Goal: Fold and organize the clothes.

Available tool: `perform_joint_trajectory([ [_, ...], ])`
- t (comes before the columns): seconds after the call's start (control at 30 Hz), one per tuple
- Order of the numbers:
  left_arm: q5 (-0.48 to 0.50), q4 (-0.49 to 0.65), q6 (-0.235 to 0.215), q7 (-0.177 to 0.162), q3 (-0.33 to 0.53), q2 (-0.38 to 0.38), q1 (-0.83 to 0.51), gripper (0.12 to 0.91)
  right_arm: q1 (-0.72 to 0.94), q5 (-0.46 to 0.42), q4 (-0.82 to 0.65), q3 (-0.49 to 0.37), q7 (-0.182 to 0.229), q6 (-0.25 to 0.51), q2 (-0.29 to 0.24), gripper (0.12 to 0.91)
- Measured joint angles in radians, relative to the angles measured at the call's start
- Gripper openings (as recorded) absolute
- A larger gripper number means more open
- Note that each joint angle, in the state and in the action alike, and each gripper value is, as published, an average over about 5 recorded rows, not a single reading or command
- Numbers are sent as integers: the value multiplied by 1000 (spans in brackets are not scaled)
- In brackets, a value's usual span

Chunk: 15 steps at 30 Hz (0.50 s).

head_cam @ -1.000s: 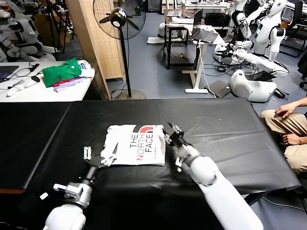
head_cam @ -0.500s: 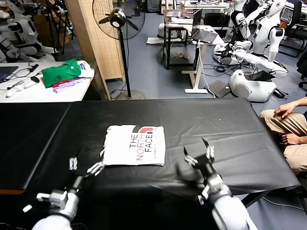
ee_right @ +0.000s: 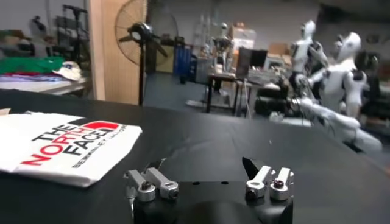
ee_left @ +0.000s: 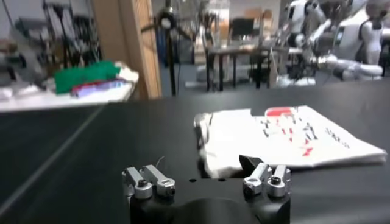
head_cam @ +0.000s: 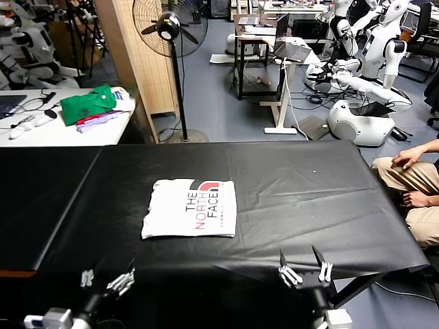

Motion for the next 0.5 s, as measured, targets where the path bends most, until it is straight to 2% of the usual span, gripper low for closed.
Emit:
perform_joint_trajectory([
  [0.1,-29,-27,39,-8,-26,-2,28,798,-38,4,29,-3,22,-34,2,798],
  [0.23,-36,-51,67,-3,-57,-4,56,798,-66,8,52,-5,31,-53,2,798],
  [0.5,-36,-48,70,7,-76,-11,63,798,-82,9,65,-5,30,-56,3,798],
])
